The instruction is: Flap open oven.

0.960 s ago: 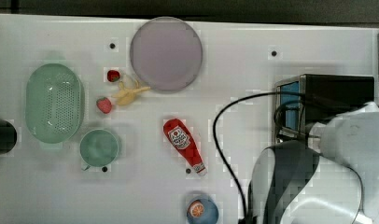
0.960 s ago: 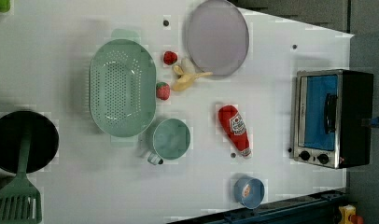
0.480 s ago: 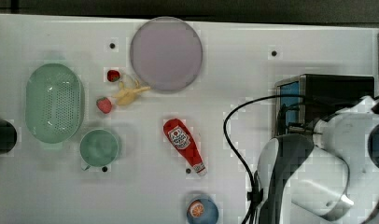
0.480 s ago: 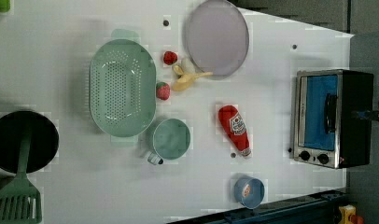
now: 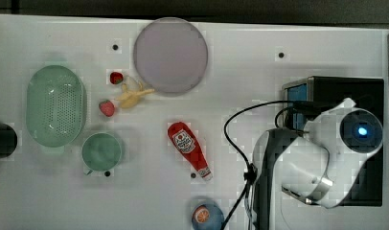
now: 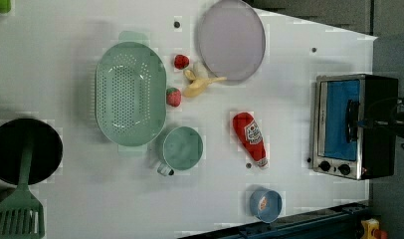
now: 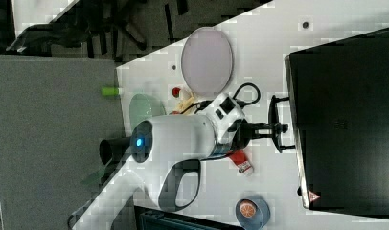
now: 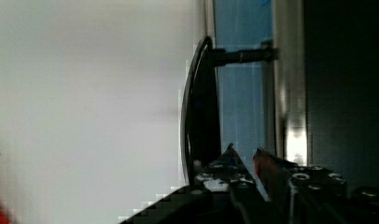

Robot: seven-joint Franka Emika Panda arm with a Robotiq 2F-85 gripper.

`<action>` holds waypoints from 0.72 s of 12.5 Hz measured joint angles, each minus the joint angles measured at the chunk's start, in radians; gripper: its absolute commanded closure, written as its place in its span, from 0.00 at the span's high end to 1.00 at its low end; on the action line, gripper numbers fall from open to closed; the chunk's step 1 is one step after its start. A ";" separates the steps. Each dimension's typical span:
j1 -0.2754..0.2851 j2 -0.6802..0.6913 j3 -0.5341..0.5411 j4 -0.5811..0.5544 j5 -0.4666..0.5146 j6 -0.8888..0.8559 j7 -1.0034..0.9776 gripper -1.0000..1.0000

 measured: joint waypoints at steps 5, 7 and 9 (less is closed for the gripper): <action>-0.003 0.030 -0.004 -0.006 0.002 0.037 -0.011 0.17; -0.003 0.032 -0.001 -0.006 -0.012 0.041 -0.011 0.17; 0.011 0.030 0.002 -0.014 -0.104 0.047 0.018 0.17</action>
